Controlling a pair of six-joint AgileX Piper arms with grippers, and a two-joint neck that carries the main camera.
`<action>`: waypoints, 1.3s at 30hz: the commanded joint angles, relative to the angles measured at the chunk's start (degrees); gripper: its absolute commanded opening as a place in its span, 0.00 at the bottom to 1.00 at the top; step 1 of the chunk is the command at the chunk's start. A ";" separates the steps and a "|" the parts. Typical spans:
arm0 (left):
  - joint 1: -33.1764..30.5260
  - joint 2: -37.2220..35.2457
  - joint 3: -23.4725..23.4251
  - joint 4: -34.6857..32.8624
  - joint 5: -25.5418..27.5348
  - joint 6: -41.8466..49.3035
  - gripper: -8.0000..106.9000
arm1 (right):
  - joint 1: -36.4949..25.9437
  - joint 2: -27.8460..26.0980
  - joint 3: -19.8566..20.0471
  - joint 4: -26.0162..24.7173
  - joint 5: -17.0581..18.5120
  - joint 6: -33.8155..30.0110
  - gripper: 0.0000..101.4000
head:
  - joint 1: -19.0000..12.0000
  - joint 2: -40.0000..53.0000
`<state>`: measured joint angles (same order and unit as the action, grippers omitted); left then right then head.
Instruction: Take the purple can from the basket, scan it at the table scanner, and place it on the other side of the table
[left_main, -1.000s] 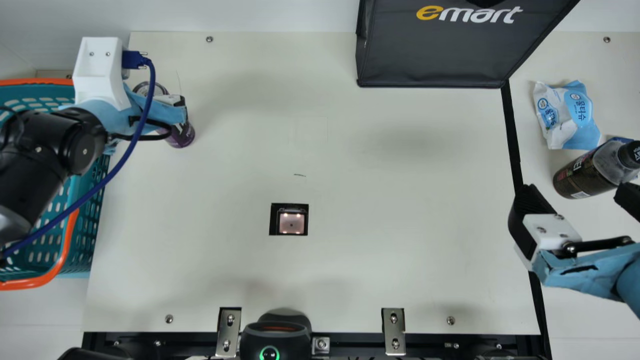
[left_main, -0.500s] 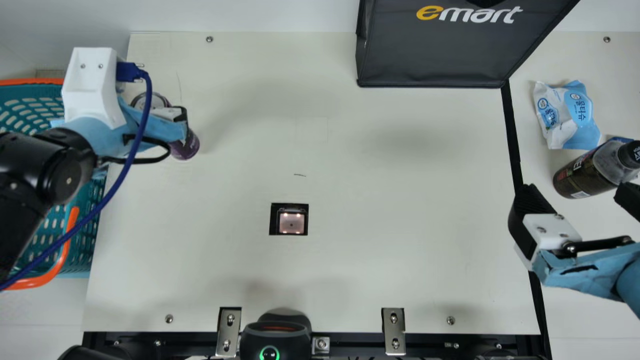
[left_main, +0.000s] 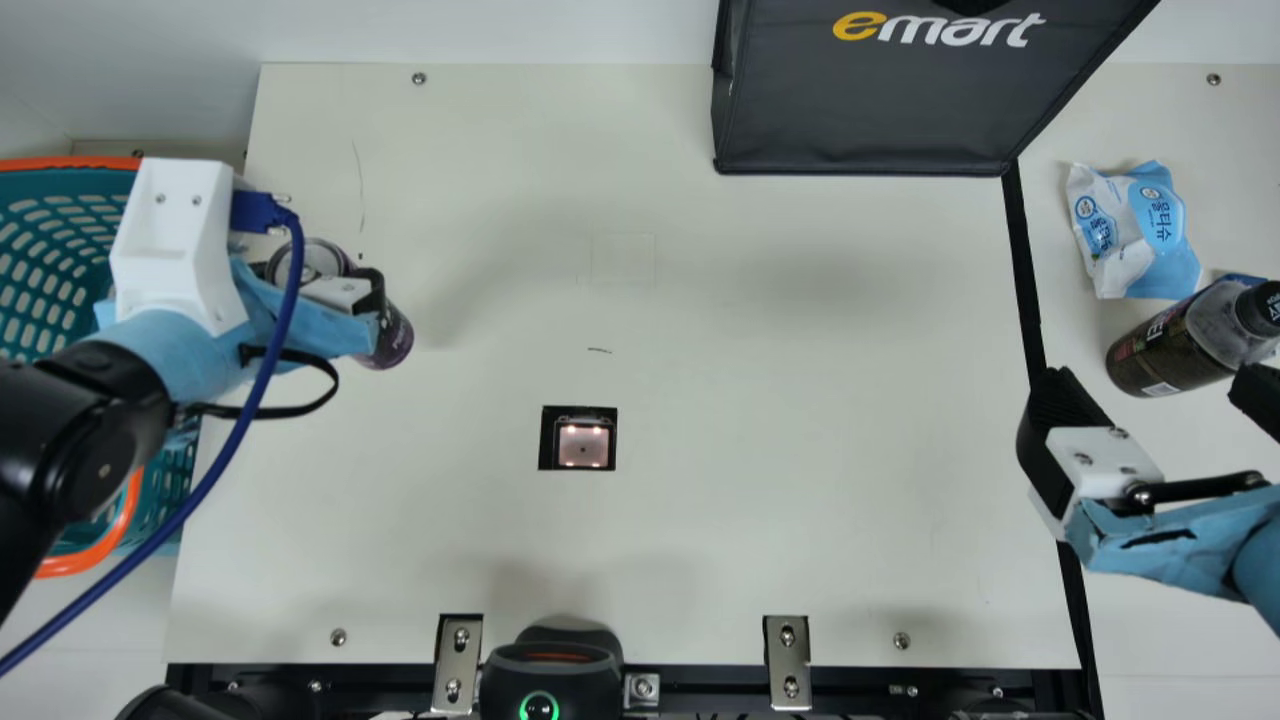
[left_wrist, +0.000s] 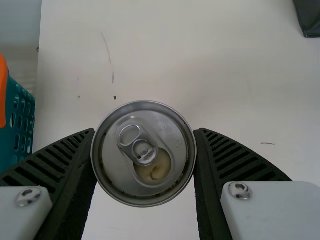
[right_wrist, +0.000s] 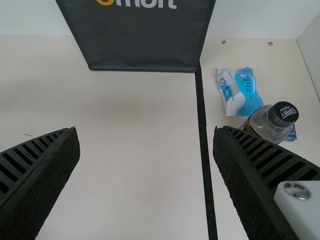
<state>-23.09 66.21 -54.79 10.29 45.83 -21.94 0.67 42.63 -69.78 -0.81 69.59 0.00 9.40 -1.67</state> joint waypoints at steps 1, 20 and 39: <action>-1.07 -0.92 0.41 0.63 0.86 -1.81 0.00 | 0.00 0.00 0.00 0.00 0.00 0.00 0.94 | -1.48 0.09; -19.19 -4.24 1.44 10.85 7.49 -23.80 0.00 | 0.00 0.00 0.00 0.00 0.00 0.00 0.94 | -1.48 0.09; -39.04 -1.97 0.67 18.29 13.36 -44.16 0.00 | 0.00 0.00 0.00 0.00 0.12 0.00 0.94 | -1.48 0.09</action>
<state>-60.48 64.18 -54.08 28.33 58.92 -64.40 0.67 42.63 -69.78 -0.81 69.70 0.00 9.32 -1.67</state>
